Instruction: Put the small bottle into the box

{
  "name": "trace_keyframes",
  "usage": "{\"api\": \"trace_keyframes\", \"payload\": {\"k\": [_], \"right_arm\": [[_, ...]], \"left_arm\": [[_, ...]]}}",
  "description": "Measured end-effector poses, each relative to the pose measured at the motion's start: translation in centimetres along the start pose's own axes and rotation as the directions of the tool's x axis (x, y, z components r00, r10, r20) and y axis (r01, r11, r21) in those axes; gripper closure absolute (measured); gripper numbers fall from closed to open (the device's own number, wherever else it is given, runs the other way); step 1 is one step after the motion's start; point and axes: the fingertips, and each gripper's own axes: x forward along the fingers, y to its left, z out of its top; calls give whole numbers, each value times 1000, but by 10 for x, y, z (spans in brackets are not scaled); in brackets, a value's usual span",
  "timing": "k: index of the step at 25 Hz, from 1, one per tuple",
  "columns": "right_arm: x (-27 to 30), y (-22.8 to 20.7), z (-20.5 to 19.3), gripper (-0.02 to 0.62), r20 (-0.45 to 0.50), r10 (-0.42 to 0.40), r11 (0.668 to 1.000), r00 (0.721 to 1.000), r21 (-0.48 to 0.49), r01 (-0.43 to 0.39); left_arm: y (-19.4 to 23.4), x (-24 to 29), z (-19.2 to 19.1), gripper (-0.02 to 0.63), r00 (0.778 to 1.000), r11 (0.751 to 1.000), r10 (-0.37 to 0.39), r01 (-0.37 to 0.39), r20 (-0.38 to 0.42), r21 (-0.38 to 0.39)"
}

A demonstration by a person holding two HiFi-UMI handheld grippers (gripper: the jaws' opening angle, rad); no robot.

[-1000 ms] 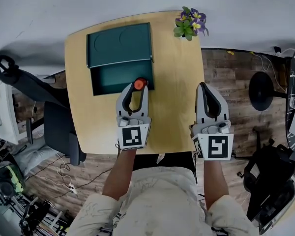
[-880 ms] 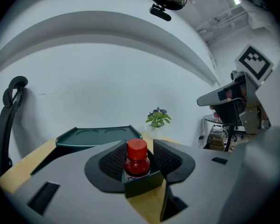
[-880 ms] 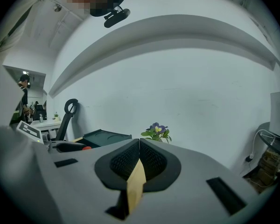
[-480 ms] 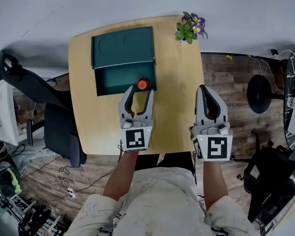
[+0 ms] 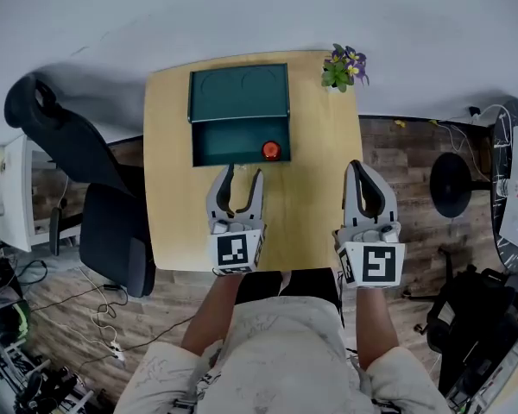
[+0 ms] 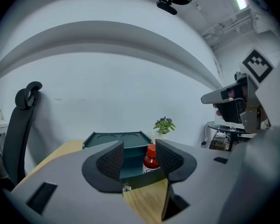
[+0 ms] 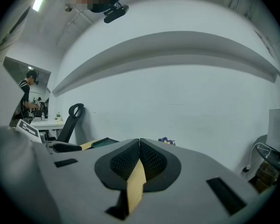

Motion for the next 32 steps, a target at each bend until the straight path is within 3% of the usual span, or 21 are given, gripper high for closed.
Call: {"api": "trace_keyframes", "payload": {"k": [9,21,32], "right_arm": [[-25,36,28,580,45,4,999,999,-42,-2],[-53,78,57,578,110,5,997,994,-78,4],[-68,104,71,578,133,10,996,991,-90,2]], "left_arm": [[42,-57,30,385,998,999,47,-47,50,-3],[86,-132,87,387,983,992,89,-102,159,74],[101,-161,101,387,974,990,106,-122,200,70]]}}
